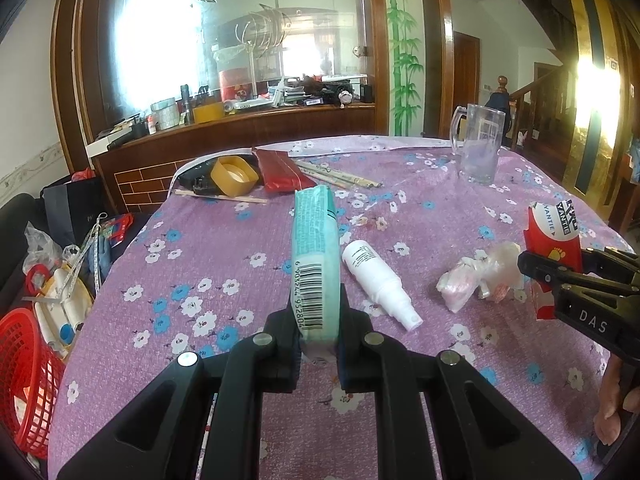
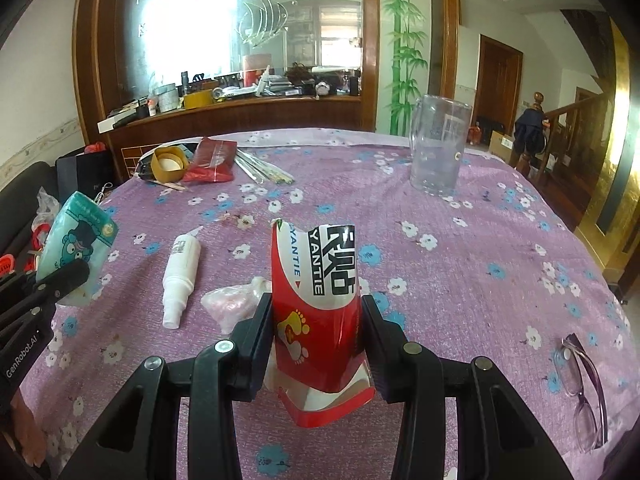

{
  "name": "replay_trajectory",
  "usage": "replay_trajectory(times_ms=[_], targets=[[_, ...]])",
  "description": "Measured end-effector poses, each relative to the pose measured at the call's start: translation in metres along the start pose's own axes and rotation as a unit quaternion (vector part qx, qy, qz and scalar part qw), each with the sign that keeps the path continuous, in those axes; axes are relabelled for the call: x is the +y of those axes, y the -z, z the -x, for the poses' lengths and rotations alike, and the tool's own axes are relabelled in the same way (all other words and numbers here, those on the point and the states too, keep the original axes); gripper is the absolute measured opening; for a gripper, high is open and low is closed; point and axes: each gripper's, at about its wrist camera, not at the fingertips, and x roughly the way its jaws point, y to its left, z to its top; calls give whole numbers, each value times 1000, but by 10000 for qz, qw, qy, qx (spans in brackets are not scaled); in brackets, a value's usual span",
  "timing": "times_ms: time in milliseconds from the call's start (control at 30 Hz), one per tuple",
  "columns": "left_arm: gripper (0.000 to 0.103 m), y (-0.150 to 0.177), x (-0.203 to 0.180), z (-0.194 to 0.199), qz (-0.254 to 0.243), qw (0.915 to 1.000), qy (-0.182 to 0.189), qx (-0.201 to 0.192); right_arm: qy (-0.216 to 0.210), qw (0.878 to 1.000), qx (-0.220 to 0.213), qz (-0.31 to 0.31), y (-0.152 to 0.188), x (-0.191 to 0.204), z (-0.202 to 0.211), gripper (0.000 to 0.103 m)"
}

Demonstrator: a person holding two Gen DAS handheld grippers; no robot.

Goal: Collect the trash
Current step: 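Lift the teal wipe pack with the left tool while the right tool lifts the red box, then carry the wipe pack with the left tool while the right tool carries the box to the basket, releasing both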

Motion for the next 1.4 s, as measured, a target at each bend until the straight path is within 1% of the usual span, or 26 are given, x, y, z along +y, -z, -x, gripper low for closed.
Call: replay_trajectory(times_ms=[300,600,767,867,933,1000,1167,1233,1333,1400], targets=[[12,0,1,0,-1,10000,-2,2,-17,9999,107,-88,0,-4,-3,46],[12,0,2,0,2,10000,2,5,-57,9998,-15,-196,-2,-7,3,46],[12,1,1,-1,4,10000,11,22,37,9998,-80,-182,-2,-6,5,46],[12,2,2,-4,40,9999,31,123,24,9996,-62,-281,-6,-8,7,46],[12,3,3,-5,80,9996,97,238,-95,9988,-6,-475,-7,-10,12,46],[12,2,4,1,97,9997,51,208,-142,9984,-7,-545,-7,-8,21,47],[12,-1,8,27,185,9995,220,116,-320,9980,23,-545,4,4,47,47],[12,3,10,42,161,9996,214,62,-441,9976,23,-533,9,10,58,47],[13,11,18,58,206,9994,262,120,-546,9971,-14,-529,15,18,73,47],[12,17,27,68,283,9990,303,189,-697,9961,2,-550,19,24,80,47]])
